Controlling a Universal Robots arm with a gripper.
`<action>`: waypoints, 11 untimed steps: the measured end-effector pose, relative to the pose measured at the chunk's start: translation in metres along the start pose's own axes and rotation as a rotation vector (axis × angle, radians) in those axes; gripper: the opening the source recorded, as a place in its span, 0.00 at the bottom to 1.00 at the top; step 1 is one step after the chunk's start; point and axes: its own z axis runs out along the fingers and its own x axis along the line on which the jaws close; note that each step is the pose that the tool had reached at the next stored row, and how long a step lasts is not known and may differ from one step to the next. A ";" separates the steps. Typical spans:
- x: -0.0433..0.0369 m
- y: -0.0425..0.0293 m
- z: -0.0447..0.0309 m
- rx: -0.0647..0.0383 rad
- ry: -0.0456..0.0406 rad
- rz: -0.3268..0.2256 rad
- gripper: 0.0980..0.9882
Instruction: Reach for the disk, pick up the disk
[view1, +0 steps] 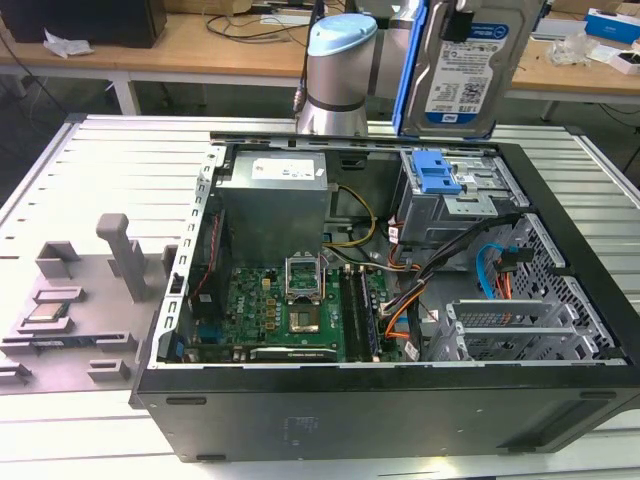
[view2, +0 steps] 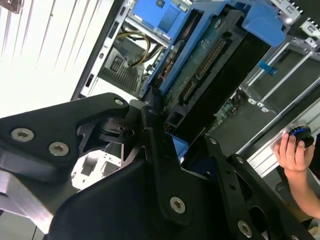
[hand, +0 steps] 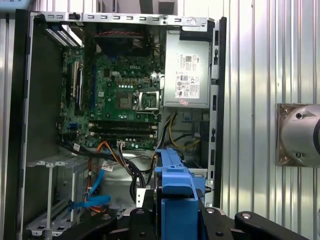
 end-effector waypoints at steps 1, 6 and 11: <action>0.0001 -0.0029 -0.0001 0.000 -0.0001 0.000 0.30; 0.0003 -0.0167 -0.0006 0.000 0.0000 0.000 0.30; 0.0005 -0.0337 -0.0014 0.000 0.0001 0.000 0.30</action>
